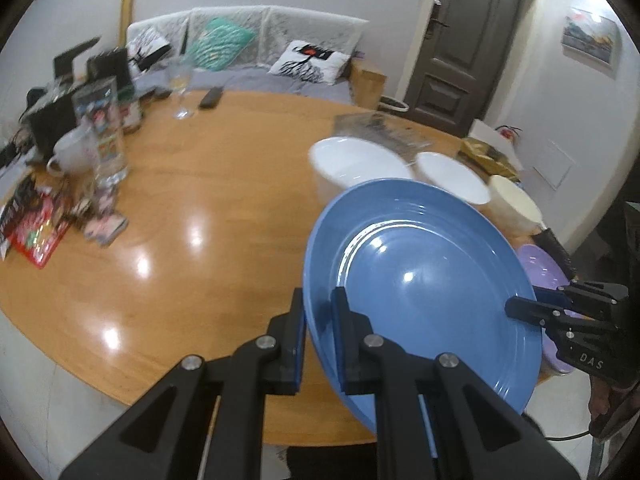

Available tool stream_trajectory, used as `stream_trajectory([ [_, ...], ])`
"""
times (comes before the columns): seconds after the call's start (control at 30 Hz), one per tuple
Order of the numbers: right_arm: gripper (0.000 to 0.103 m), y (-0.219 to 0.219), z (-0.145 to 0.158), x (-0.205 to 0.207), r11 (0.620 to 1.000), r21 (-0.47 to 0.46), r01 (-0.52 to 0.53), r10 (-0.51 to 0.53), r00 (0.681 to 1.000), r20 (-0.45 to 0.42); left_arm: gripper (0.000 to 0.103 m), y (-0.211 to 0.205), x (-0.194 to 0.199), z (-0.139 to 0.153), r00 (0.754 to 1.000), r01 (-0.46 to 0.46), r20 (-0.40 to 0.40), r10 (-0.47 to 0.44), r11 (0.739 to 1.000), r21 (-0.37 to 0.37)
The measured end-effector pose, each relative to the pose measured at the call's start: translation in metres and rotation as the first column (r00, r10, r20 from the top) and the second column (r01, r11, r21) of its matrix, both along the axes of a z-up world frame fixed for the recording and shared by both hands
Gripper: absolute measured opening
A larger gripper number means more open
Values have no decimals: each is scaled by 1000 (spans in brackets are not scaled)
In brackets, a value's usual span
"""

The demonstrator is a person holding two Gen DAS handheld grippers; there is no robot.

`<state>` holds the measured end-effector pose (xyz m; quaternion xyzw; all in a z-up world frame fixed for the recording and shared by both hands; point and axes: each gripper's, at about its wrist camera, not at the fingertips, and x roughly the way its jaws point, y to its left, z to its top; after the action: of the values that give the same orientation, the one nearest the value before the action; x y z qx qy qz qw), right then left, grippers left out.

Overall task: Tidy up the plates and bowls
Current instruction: 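Carry the blue plate onto the purple plate and open both tools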

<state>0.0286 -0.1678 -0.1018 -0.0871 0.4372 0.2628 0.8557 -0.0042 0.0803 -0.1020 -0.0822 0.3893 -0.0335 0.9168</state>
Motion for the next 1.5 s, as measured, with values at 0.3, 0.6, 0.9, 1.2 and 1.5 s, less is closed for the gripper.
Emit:
stream_trajectory([
  [0.3,15,-86,21,-16,992,39,119,-122,987,105,11,-85,15,27,993,116,6,-116,993,19],
  [0.6,15,-167,17,-26,962,65,267,-272,957,104,11,-170,34,29,967,256,-24,-255,965,54],
  [0.9,15,-216,-4,-31,933,53,356,-359,932,59,12,-221,44,14,934,354,-90,-347,931,91],
  [1.2,15,-213,-15,-32,941,9,340,-340,940,37,14,-230,52,1,922,381,-136,-362,910,163],
  [1.5,15,-202,-17,-28,948,-58,314,-313,949,30,16,-232,57,-10,908,412,-186,-376,884,222],
])
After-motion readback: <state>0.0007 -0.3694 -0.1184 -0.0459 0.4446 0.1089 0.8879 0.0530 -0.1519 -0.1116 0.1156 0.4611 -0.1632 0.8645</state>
